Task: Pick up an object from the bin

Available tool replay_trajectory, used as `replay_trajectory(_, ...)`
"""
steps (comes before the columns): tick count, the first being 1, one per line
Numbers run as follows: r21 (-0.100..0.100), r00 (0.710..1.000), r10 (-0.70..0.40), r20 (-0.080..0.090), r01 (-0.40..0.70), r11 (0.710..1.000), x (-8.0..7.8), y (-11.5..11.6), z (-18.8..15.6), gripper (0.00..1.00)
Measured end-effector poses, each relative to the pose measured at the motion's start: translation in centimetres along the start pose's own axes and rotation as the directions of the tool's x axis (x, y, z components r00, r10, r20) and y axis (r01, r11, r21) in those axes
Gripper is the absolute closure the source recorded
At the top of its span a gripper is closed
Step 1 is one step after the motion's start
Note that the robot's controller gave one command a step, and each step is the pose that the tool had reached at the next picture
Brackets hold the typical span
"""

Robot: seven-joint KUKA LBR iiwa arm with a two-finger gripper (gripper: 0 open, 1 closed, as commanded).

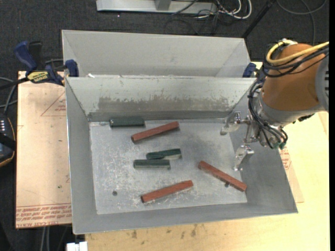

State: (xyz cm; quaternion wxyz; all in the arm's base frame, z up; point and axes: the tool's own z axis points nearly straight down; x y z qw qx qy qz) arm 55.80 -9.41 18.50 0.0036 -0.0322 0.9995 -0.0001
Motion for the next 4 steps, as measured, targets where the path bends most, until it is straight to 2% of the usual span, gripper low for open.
replay_trajectory(1,-0.001,0.999,0.035,-0.003,-0.035,0.999,2.3,0.6,6.4,0.00)
replay_trajectory(2,-0.001,0.981,0.196,0.018,-0.196,0.981,1.8,-1.5,10.7,1.00)
replay_trajectory(3,-0.001,0.981,0.195,0.018,-0.195,0.981,1.8,-1.4,10.7,1.00)
replay_trajectory(4,0.000,0.988,0.152,-0.005,-0.152,0.988,2.8,1.6,-2.4,1.00)
